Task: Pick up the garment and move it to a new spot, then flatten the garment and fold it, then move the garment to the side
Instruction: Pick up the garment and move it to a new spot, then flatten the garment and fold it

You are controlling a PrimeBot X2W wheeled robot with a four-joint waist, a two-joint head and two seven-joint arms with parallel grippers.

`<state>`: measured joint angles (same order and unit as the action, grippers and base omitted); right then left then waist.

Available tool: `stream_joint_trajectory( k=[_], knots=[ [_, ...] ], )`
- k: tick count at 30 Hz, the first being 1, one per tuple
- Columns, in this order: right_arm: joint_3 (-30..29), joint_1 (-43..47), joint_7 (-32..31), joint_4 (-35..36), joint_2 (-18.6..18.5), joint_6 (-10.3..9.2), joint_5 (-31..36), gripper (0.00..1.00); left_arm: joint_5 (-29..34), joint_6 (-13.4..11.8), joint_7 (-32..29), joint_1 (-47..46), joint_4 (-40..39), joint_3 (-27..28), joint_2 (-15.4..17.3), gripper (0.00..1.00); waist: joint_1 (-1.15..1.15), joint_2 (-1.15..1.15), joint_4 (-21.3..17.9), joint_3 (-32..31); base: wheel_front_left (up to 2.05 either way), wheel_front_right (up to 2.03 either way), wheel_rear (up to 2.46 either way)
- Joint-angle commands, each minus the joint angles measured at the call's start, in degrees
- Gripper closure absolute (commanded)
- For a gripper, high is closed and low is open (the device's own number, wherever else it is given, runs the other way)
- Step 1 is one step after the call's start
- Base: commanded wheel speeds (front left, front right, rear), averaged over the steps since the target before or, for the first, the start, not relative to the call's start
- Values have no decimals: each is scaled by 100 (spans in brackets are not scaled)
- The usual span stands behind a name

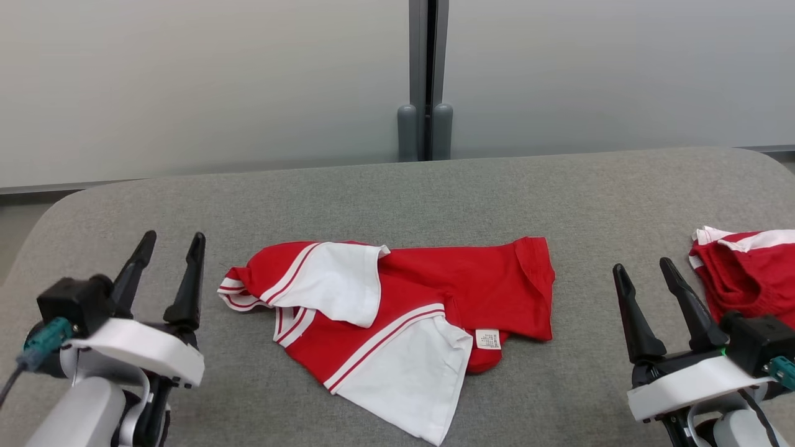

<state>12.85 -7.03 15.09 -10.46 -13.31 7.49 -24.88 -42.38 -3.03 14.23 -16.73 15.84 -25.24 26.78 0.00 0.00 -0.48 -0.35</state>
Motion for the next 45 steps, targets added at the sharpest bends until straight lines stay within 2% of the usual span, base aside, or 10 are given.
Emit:
stream_joint_trajectory(
  k=[1, 4, 10, 17, 24, 30, 45],
  knots=[
    [-31, 58, 8, -2, -13, 1, -32, 0, 54, -104, 48, 118, -92, 48, 1, 0, 0, 0, 17, 1, 0, 0, 0],
    [-71, 101, 8, 26, 16, 2, -18, 0, 264, -424, 86, 516, -455, 142, -142, 0, 0, 0, 65, -2, 0, 0, 0],
    [-11, 154, 8, 14, 4, 1, -15, 0, 706, -652, 97, 1088, -905, 491, -663, 0, 0, 0, 130, 23, 0, 0, 0],
    [72, 210, 8, -34, -46, 1, -59, 0, 1364, -448, 100, 1721, -1184, 882, -1069, 0, 0, 0, 93, 27, 0, 0, 0],
    [97, 208, 8, -92, -79, 1, -87, 0, 1620, -182, 101, 1832, -1196, 1044, -1362, 0, 0, 0, 142, 10, 0, 0, 0],
    [89, 172, 8, -100, -105, 1, -85, 0, 1770, -15, 100, 1771, -1060, 1120, -1495, 0, 0, 0, 159, -19, 0, 0, 0],
    [24, 175, 8, -25, -58, 2, -24, 0, 1995, 140, 101, 1811, -985, 1352, -1673, 0, 0, 0, 90, -24, 0, 0, 0]
  ],
)
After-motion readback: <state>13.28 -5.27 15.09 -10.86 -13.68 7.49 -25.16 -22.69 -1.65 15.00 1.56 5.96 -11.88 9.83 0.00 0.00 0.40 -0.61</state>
